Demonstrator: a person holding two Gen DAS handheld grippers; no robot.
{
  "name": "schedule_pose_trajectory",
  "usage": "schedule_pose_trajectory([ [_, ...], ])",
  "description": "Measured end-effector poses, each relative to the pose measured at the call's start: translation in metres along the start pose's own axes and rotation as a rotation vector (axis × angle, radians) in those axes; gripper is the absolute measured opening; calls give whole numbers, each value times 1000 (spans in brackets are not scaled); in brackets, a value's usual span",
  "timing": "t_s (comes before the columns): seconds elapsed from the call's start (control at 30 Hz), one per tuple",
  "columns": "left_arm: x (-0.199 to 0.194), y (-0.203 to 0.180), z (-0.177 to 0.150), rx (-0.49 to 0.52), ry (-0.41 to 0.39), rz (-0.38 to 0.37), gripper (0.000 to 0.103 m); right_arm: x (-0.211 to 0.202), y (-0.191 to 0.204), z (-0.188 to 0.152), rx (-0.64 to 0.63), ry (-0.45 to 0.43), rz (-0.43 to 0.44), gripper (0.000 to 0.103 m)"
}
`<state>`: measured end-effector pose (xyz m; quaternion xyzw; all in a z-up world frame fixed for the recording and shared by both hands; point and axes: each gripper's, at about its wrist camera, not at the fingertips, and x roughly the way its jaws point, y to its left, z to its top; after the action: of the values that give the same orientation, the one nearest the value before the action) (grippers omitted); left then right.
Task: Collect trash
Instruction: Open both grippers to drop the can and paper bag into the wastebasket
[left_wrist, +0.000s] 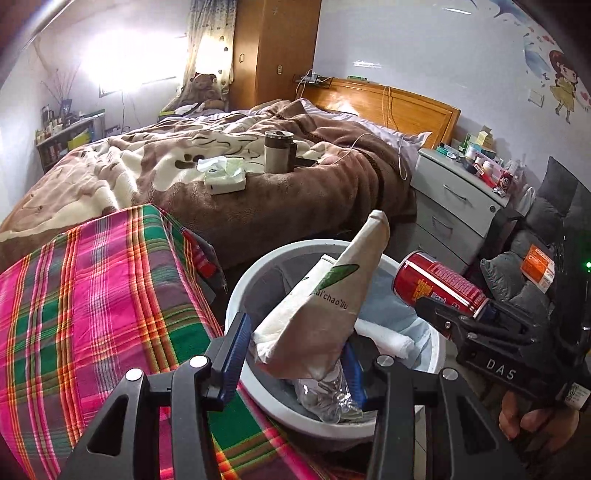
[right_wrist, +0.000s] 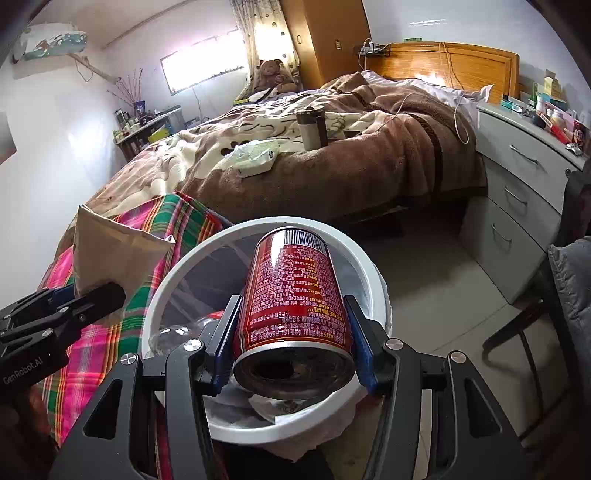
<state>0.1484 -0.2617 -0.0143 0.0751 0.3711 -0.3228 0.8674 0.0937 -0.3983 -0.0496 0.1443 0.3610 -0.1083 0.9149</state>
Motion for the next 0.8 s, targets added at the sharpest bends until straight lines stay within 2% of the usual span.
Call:
schedule_pose_trajectory([
  [0.23, 11, -8, 1, 3, 23, -43, 52, 9, -1, -1, -19, 26, -26, 55],
  [0.3, 12, -8, 1, -1, 21, -48, 57, 8, -2, -2, -21, 14, -34, 60],
  [0.37, 11, -8, 1, -8, 21, -39, 62, 4, -4, -1, -9, -4, -25, 71],
  [0.53, 5, -7, 1, -12, 9, -19, 62, -1, -3, -1, -9, -16, -51, 72],
  [0.63, -3, -5, -1, -27, -5, -26, 62, -5, -2, -2, 4, -24, -43, 72],
  [0.8, -18, -2, -9, -38, -25, 4, 64, -14, 4, -4, 11, -40, -30, 72],
])
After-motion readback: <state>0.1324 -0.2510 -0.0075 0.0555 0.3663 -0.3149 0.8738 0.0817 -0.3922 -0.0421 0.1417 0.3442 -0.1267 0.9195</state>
